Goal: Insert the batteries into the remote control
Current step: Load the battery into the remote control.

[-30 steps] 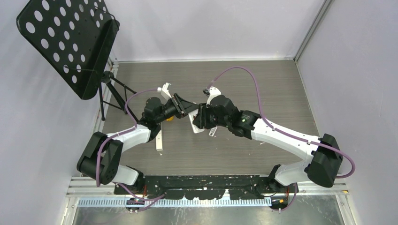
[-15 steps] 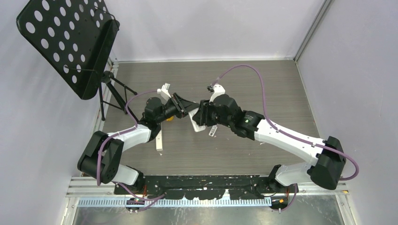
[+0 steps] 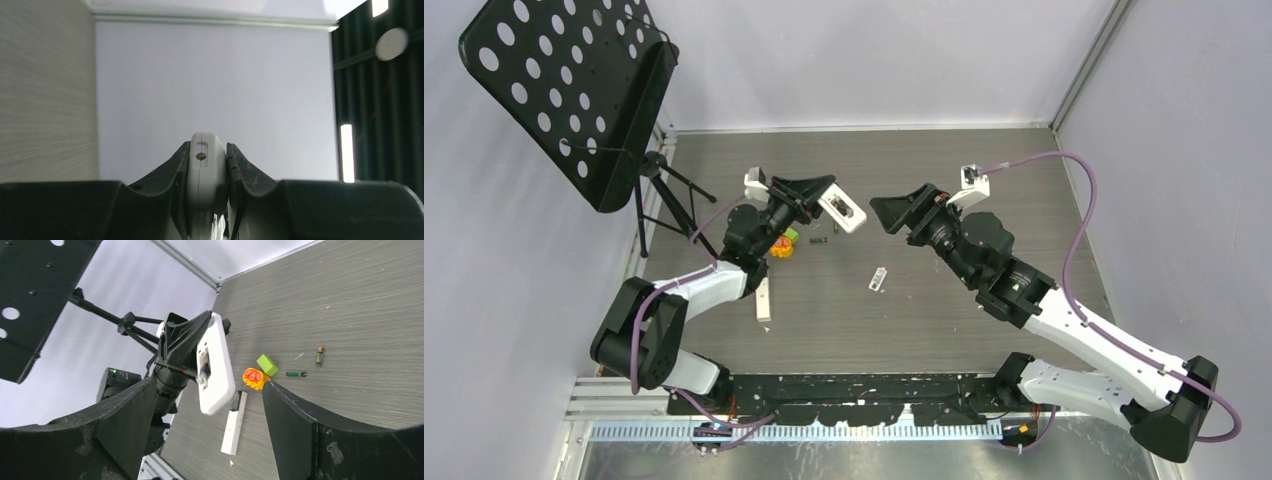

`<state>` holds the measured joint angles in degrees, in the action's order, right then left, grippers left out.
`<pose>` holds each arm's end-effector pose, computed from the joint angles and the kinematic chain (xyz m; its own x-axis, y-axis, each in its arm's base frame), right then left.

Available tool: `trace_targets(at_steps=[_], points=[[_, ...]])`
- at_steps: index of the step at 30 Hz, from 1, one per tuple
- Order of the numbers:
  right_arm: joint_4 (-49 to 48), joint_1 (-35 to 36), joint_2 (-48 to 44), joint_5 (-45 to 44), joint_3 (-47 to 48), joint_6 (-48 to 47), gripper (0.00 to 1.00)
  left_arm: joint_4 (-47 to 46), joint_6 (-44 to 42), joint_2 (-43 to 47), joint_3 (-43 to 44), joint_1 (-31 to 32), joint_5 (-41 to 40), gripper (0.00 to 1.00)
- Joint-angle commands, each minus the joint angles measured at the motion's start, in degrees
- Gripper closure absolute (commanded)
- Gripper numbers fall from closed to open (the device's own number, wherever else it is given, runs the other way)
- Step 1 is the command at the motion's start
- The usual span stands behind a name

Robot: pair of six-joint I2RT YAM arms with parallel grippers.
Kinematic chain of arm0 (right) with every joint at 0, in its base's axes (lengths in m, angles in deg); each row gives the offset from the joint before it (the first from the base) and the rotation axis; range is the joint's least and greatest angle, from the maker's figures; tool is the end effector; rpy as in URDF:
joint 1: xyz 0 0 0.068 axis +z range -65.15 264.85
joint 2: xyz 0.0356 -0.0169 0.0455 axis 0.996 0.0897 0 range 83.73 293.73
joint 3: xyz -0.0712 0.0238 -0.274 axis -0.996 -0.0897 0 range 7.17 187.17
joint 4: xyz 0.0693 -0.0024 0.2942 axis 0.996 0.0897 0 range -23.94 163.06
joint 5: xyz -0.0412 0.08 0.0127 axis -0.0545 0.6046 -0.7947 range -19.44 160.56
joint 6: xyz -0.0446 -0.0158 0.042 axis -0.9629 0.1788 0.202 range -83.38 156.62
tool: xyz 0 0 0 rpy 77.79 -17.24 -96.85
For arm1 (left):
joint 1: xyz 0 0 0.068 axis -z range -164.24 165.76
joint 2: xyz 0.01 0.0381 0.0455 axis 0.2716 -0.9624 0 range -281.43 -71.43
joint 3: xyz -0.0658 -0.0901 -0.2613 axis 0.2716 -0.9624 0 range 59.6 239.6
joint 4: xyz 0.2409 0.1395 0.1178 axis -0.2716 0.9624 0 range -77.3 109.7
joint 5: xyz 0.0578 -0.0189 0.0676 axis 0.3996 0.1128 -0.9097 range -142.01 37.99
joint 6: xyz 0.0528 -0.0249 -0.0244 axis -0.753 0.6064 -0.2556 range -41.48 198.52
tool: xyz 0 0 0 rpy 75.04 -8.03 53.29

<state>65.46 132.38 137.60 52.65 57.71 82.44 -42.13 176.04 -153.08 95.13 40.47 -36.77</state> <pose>0.1924 0.1882 0.3736 -0.3769 0.5989 -0.7066 -0.3215 0.6308 0.7062 0.3058 -0.1547 0.2385 -0.6518 -0.7530 0.0898 0.0528 -0.1632 -0.9852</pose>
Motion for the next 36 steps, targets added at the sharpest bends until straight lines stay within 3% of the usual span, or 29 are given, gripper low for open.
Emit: trace_targets(at_steps=[1,15,23,29,36], points=[[-6.6,0.28,0.39,1.57,-0.4,5.2,0.17,-11.93,11.13,-0.74,0.85,0.12,-8.81,1.0],[-13.92,-0.14,9.31,12.18,2.23,14.21,0.17,-11.53,9.33,-1.49,3.11,0.25,-5.55,1.0],[-20.47,-4.17,13.77,17.14,2.0,22.94,0.34,-12.84,9.16,-1.91,2.7,0.43,-4.39,1.0],[-21.26,-4.9,15.92,19.76,2.77,23.76,0.42,-14.29,9.8,-3.3,2.85,0.43,-4.0,1.0],[-22.39,-4.97,16.47,21.44,2.32,22.82,0.39,-15.08,10.99,-4.78,2.89,0.52,-4.08,1.0]])
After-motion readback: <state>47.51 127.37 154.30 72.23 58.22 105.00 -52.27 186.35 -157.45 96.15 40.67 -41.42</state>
